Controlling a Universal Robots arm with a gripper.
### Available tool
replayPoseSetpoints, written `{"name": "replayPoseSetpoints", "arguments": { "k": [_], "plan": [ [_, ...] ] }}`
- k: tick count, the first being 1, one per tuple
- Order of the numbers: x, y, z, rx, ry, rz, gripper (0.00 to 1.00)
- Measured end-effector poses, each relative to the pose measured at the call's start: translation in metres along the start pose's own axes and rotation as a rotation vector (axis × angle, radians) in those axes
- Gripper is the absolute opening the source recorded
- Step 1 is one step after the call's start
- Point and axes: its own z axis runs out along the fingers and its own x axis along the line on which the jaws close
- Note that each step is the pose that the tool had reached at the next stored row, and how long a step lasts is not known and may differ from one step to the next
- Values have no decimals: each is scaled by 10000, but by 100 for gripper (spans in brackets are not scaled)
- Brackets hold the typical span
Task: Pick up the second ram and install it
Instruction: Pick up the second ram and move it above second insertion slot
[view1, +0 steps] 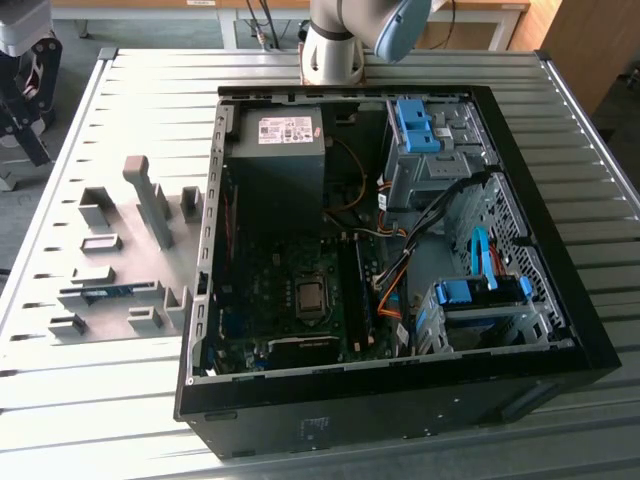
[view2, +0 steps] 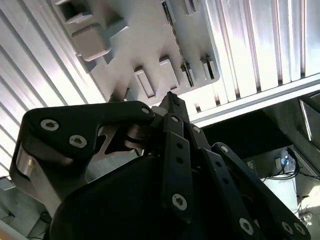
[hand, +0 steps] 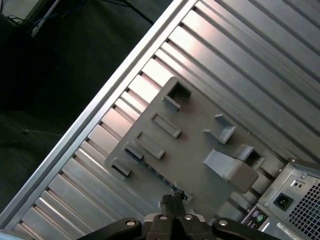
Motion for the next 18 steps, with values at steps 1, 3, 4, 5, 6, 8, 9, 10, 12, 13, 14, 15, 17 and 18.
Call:
{"name": "replayPoseSetpoints", "arguments": {
  "k": [1, 3, 4, 5, 6, 8, 9, 10, 12, 13, 14, 15, 17, 18],
  "plan": [
    [0, 0, 1, 2, 2, -163, 11],
    [0, 0, 5, 6, 5, -480, 11],
    [0, 0, 8, 11, 4, -637, 11],
    [0, 0, 9, 16, 3, -790, 11],
    [0, 0, 12, 22, -1, -939, 11],
    [0, 0, 18, 39, -12, -1254, 11],
    [0, 0, 22, 47, -19, -1407, 11],
    [0, -1, 24, 59, -28, -1552, 11],
    [0, -1, 30, 98, -65, -1804, 11],
    [0, -1, 35, 118, -86, -1923, 11],
    [0, -1, 39, 139, -105, -2046, 11],
    [0, -2, 41, 152, -116, -2150, 11],
    [18, 12, 51, 159, -110, -2221, 11],
    [38, 27, 59, 166, -106, -2226, 11]
  ]
}}
